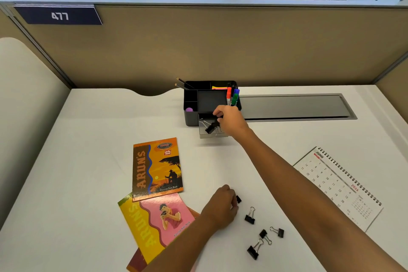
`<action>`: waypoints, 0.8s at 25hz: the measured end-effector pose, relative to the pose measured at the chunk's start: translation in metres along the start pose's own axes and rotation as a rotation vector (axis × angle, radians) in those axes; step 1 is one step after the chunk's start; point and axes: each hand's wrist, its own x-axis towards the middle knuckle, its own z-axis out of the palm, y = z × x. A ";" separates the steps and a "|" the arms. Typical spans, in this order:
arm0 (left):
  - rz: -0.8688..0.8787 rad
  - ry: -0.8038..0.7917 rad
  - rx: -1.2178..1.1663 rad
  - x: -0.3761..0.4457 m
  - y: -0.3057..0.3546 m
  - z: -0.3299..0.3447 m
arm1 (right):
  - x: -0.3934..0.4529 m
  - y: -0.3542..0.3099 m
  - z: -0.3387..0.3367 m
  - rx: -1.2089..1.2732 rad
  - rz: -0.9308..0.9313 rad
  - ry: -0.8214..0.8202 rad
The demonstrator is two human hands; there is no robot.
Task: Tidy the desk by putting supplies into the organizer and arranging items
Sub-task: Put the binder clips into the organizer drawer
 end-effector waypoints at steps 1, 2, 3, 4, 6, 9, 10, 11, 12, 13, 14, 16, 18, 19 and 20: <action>0.000 0.000 -0.017 0.000 0.000 0.000 | -0.002 0.003 -0.001 0.045 0.017 0.043; -0.006 0.000 -0.033 0.000 0.000 -0.001 | -0.003 0.005 -0.002 0.095 0.033 0.078; -0.020 0.000 -0.045 0.000 0.001 -0.001 | -0.005 0.008 -0.004 0.151 0.048 0.110; -0.037 0.004 -0.054 0.000 0.001 0.000 | -0.006 0.011 -0.006 0.209 0.061 0.143; -0.070 0.021 -0.052 0.001 0.004 0.001 | -0.010 0.019 -0.011 0.291 0.071 0.212; -0.103 0.057 -0.009 0.001 0.009 0.004 | -0.021 0.033 -0.018 0.361 0.069 0.301; -0.105 0.060 0.015 0.001 0.010 0.006 | -0.027 0.039 -0.019 0.387 0.074 0.322; -0.099 0.053 0.050 0.000 0.011 0.007 | -0.033 0.046 -0.020 0.408 0.085 0.339; -0.089 0.034 0.094 -0.001 0.013 0.009 | -0.041 0.053 -0.019 0.420 0.100 0.348; -0.078 0.010 0.145 -0.002 0.014 0.009 | -0.049 0.061 -0.017 0.429 0.117 0.349; -0.068 -0.010 0.196 -0.001 0.015 0.010 | -0.059 0.068 -0.014 0.438 0.136 0.342; -0.053 -0.031 0.282 0.002 0.016 0.008 | -0.080 0.081 -0.007 0.466 0.168 0.316; -0.048 -0.043 0.316 0.006 0.016 0.003 | -0.100 0.089 -0.003 0.487 0.195 0.301; -0.046 -0.043 0.295 0.008 0.015 0.001 | -0.110 0.094 -0.002 0.500 0.213 0.303; -0.043 -0.038 0.251 0.009 0.013 -0.002 | -0.119 0.097 -0.002 0.513 0.233 0.307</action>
